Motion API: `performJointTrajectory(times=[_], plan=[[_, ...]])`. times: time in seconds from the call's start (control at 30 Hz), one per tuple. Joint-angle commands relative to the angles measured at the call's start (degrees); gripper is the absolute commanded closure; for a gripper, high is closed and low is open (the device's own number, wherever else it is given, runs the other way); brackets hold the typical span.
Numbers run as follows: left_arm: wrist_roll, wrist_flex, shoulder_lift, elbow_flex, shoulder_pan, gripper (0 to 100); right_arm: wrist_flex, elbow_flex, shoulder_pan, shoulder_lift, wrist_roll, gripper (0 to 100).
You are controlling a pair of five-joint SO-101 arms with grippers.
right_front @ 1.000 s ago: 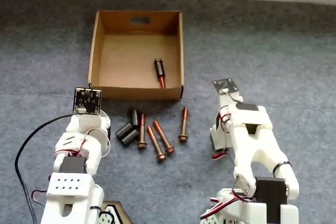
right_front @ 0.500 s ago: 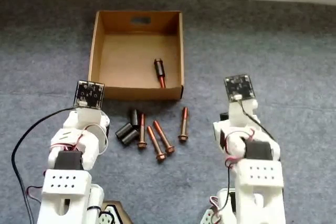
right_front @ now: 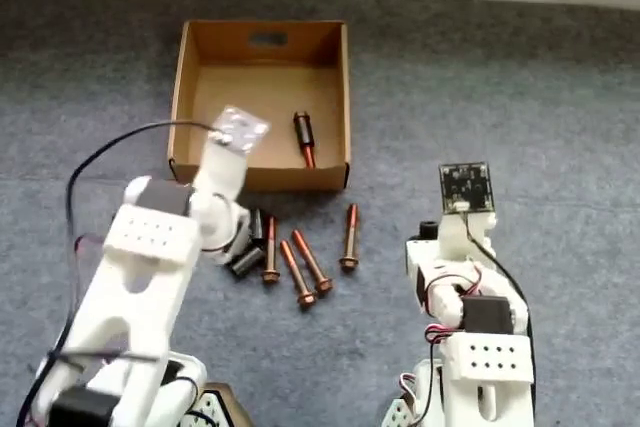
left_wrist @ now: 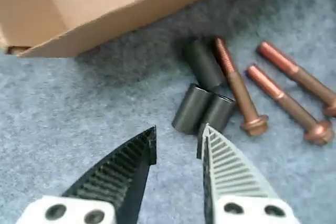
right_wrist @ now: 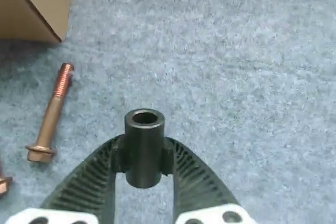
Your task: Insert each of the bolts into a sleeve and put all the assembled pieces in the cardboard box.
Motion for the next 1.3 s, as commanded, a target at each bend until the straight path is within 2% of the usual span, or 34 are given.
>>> performJointTrajectory(times=[0.0,0.17,0.37,0.53,0.9,1.07,1.2,1.27], plan=[[1.3,4.7,6.5,-9.0,7.3,85,-2.3,1.5,-2.1,-1.2,-0.6,99.3],[16.9,4.7,8.3,-8.7,14.5,84,-2.4,2.1,-3.8,-1.2,-0.6,99.3],[27.9,2.0,12.5,-4.6,15.3,84,-2.5,2.1,-3.8,-1.2,-0.6,99.3],[29.3,-8.0,18.5,-0.2,15.2,85,-2.5,2.2,-3.8,-1.2,-0.6,99.3],[29.4,-14.8,27.6,-0.2,14.6,85,-2.5,2.2,-3.8,-1.2,-0.6,99.3],[29.0,-14.8,28.3,-0.3,14.5,86,-2.5,2.3,-3.8,-1.2,-0.6,99.3],[28.8,-13.1,27.7,-0.2,14.5,96,-2.5,2.3,-3.8,-1.2,-0.6,99.3],[28.8,-12.1,26.7,0.1,14.5,98,-2.5,2.3,-3.8,-1.2,-0.6,99.3]])
